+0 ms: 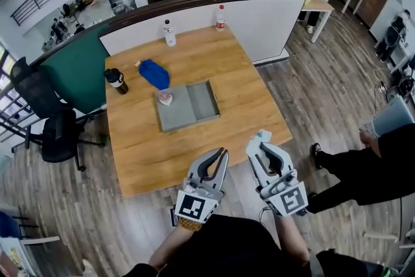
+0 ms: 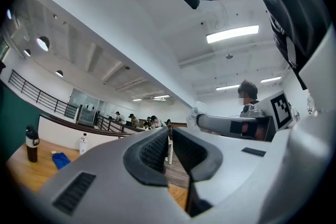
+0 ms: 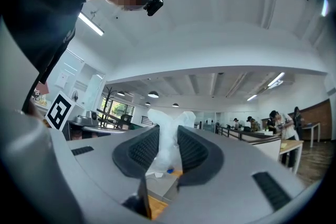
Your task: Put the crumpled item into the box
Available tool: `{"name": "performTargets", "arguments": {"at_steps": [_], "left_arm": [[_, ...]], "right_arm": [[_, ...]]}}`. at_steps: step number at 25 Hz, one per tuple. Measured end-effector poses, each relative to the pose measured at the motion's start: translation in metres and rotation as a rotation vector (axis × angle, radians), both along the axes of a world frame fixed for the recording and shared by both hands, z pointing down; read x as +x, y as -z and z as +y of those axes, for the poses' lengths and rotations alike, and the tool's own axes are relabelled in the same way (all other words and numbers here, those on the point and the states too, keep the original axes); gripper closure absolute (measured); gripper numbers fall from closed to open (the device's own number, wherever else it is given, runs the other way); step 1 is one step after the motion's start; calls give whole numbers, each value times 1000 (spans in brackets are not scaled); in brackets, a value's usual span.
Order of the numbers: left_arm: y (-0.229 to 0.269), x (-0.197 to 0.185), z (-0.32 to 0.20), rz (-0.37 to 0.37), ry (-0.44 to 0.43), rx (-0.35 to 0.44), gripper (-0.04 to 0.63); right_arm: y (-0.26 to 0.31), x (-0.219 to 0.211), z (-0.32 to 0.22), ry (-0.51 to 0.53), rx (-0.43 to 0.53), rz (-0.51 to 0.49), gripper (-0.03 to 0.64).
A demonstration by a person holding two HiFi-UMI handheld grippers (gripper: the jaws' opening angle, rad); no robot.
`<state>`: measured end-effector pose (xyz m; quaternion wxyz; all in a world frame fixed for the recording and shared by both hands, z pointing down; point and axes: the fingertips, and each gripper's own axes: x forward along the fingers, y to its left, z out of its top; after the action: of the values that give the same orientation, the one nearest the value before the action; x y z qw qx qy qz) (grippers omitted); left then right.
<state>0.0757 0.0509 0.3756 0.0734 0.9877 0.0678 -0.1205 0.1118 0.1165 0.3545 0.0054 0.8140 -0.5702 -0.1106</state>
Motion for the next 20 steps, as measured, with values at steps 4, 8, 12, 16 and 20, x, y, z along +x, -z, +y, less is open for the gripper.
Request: {"name": "performTargets", "arguments": {"at_steps": [4,8,12,16,20], "left_arm": [[-2,5,-48,4,48,-9,554],[-4,10,-88,6,80,-7,554],[-5,18,-105,-14,85,-20,554],[-7,33,-109,-12,81,-26,554],[-7,53,-121,-27,105,-21,554]], "right_arm": [[-2,9,-41,27,-8,23,509],[-1,20,-78,40,-8,30,509],[2,29,-96,34,-5,12,509],[-2,46,-104,42,-21,13,509],[-9,78,-114,58,-45,-10,509]]}}
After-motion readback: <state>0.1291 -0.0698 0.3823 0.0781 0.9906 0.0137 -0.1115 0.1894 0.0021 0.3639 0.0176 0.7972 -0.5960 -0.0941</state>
